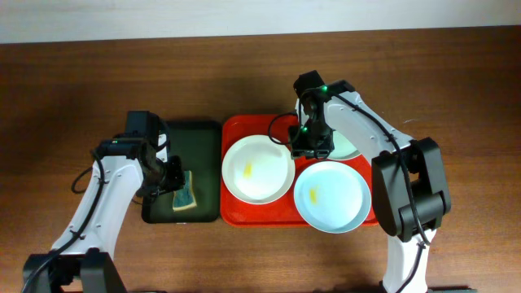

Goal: Clean dirty plates on tray and stack at the side
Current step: 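Reach the right gripper to the white plate rim and grip it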

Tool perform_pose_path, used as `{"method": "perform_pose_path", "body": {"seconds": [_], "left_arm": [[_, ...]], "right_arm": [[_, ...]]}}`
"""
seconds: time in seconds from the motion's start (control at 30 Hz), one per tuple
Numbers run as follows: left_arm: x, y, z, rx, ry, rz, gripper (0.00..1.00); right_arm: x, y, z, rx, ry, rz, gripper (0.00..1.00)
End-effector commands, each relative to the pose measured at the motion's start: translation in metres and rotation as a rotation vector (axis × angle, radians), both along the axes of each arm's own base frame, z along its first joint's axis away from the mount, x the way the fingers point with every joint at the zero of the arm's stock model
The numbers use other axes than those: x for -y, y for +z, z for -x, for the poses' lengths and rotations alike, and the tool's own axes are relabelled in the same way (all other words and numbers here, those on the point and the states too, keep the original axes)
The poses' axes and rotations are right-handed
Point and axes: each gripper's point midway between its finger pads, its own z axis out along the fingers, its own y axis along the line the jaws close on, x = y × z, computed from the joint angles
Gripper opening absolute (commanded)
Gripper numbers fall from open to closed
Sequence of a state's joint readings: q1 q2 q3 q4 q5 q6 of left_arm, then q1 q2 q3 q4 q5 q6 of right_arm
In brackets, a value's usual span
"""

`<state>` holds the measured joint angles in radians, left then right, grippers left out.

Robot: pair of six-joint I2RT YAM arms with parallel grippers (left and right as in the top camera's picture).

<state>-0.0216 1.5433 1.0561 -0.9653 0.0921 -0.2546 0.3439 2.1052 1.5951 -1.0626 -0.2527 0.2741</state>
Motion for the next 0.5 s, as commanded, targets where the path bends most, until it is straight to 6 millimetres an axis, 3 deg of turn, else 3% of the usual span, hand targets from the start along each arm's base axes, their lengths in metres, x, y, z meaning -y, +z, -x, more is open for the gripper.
{"method": "perform_pose_path", "body": {"seconds": [0.0,0.33,0.4,0.47], "left_arm": [[-0.0008,-0.0005,0.0024,0.003,-0.004,-0.011,0.34],[-0.0008,-0.0005,0.0025,0.003,-0.004,-0.011,0.36],[-0.0008,-0.0006,0.0027,0.002,-0.004,-0.011,0.36],[-0.0008,-0.0006,0.0027,0.002,-0.004,-0.011,0.36]], "right_arm": [[-0.0126,-0.0065,0.0055,0.000,0.037,-0.006,0.38],[-0.0198,-0.0156,0.0029,0.034,0.053,-0.011,0.23],[-0.0197,-0.0156,0.0041,0.030,0.054,-0.010,0.15],[-0.0189,-0.0157,0.0061,0.022,0.054,-0.006,0.15]]}}
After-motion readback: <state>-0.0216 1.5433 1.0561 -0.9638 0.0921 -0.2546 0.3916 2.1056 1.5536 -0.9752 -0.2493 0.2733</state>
